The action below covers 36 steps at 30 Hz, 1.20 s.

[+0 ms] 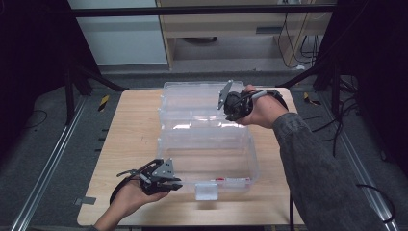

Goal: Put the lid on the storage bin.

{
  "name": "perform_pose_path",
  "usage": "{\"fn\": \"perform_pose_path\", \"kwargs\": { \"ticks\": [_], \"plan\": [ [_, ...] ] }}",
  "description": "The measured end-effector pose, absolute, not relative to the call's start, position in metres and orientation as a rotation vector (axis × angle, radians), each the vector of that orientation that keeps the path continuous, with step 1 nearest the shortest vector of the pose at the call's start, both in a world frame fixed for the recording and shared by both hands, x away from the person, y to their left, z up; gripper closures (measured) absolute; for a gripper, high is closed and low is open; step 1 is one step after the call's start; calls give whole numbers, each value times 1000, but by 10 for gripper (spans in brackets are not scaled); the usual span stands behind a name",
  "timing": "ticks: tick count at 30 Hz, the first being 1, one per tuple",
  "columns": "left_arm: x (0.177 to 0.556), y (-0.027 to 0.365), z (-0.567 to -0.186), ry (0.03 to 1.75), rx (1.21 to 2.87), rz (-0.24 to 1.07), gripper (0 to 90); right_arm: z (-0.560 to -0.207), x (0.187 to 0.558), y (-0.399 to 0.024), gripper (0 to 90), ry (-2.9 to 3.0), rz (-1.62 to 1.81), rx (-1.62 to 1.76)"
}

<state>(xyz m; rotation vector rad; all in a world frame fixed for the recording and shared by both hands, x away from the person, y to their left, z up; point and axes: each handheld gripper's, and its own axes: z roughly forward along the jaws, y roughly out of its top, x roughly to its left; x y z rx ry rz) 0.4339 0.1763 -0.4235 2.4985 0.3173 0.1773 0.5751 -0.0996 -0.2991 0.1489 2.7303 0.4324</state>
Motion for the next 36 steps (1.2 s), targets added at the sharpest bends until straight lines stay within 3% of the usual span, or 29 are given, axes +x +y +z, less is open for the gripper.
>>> {"fn": "perform_pose_path", "kwargs": {
  "ticks": [23, 36],
  "plan": [
    [433, 174, -423, 339, 2506, 201, 772, -286, 525, -102, 873, 2712, 485, 45],
    [451, 169, -422, 361, 2511, 219, 773, -285, 549, -98, 872, 2710, 435, 63]
  ]
}}
